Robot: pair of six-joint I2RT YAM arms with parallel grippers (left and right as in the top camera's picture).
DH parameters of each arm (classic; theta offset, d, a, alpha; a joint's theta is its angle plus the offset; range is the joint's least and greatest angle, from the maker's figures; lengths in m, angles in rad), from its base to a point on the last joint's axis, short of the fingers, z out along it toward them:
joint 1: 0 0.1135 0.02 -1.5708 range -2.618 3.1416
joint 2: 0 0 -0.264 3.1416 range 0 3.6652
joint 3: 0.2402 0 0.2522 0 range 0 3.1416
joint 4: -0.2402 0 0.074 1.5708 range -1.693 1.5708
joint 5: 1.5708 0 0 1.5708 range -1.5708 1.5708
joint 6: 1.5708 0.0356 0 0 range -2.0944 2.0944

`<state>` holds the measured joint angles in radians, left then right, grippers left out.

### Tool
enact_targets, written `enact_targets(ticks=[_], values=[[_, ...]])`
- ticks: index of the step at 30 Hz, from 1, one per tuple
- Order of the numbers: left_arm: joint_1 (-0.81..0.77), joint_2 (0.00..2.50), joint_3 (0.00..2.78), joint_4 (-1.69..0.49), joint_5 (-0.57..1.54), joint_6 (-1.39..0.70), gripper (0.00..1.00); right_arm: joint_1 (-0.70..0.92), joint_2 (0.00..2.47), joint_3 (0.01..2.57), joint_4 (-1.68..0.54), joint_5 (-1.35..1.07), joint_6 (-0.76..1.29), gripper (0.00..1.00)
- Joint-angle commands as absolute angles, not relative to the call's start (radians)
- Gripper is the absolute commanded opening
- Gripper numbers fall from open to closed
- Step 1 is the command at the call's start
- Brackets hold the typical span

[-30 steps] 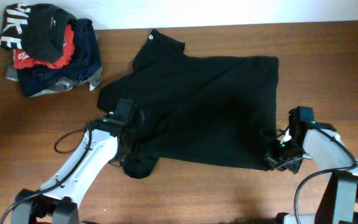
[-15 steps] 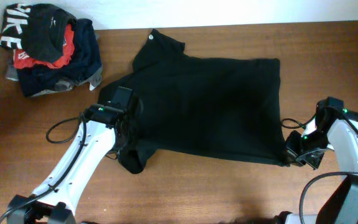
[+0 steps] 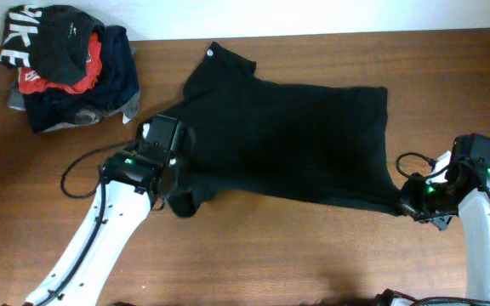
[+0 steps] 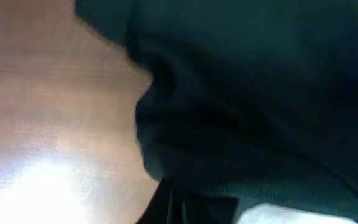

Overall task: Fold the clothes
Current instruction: 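Lift the bottom hem and fold it up toward the collar with both grippers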

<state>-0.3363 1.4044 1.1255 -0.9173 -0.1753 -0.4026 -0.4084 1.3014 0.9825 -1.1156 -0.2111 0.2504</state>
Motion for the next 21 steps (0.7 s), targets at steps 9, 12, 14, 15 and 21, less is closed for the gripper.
enact_targets(ticks=[9,12,14,15,21], values=[[-0.353,1.449,1.144,-0.725,-0.259,-0.342,0.01,-0.419,1.322,1.000,-0.949,-0.236,0.252,0.04],[-0.353,1.485,1.144,-0.693,-0.310,-0.342,0.01,-0.418,1.331,1.000,-0.915,-0.236,0.252,0.04],[-0.353,1.507,1.144,-0.662,-0.329,-0.342,0.01,-0.418,1.345,1.000,-0.897,-0.236,0.251,0.04],[-0.353,1.516,1.144,-0.645,-0.330,-0.342,0.01,-0.418,1.351,1.000,-0.892,-0.236,0.252,0.04],[-0.353,1.563,1.144,-0.557,-0.331,-0.342,0.01,-0.412,1.419,1.000,-0.838,-0.244,0.252,0.04]])
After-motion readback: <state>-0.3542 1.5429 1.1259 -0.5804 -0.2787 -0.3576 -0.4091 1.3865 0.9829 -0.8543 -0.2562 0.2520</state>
